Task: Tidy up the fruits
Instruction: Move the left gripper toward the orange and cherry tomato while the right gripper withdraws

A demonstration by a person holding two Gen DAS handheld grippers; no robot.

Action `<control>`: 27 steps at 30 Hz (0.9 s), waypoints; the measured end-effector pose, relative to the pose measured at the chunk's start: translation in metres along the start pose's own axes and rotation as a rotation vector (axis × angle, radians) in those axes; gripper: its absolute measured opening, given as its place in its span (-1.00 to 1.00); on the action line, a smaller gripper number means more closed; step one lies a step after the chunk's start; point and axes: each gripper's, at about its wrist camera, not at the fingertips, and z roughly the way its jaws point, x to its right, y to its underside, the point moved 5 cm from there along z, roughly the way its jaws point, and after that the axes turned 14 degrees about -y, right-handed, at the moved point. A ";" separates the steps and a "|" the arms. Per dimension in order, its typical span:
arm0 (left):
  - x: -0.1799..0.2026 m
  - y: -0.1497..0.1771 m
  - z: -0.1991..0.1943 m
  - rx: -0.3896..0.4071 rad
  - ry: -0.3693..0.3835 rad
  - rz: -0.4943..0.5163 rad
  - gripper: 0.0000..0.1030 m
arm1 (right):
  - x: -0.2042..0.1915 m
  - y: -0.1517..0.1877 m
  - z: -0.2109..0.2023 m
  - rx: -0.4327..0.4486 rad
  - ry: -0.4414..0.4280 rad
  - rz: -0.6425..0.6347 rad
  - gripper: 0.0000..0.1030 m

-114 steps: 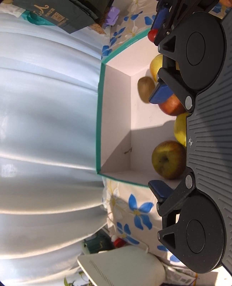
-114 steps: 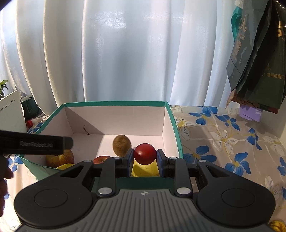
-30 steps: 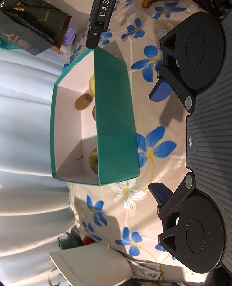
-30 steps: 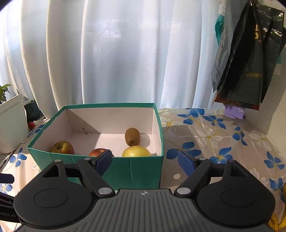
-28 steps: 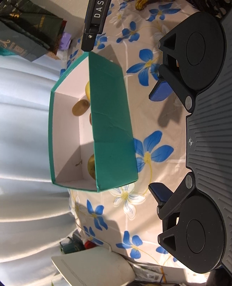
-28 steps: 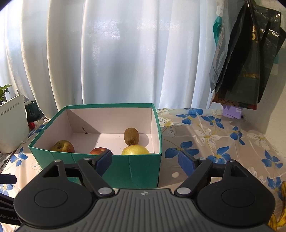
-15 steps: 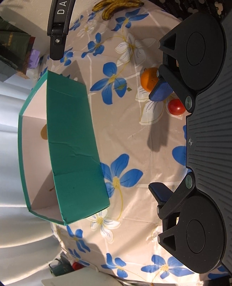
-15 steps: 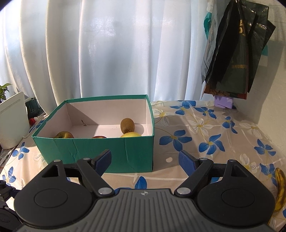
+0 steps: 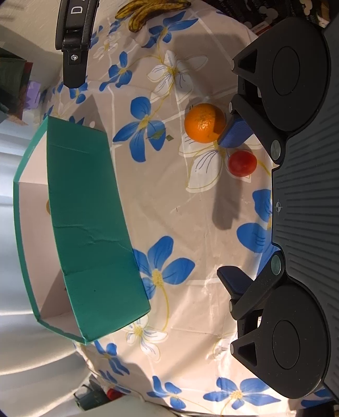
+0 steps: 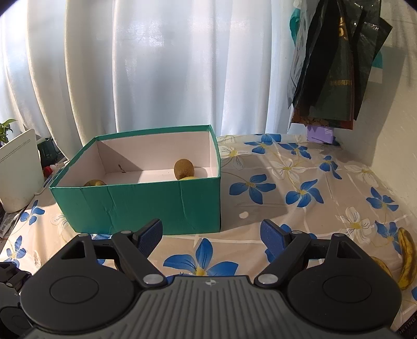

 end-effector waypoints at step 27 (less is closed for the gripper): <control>0.016 0.014 0.007 -0.035 0.139 0.014 0.62 | 0.025 0.022 -0.015 -0.002 0.044 0.078 0.61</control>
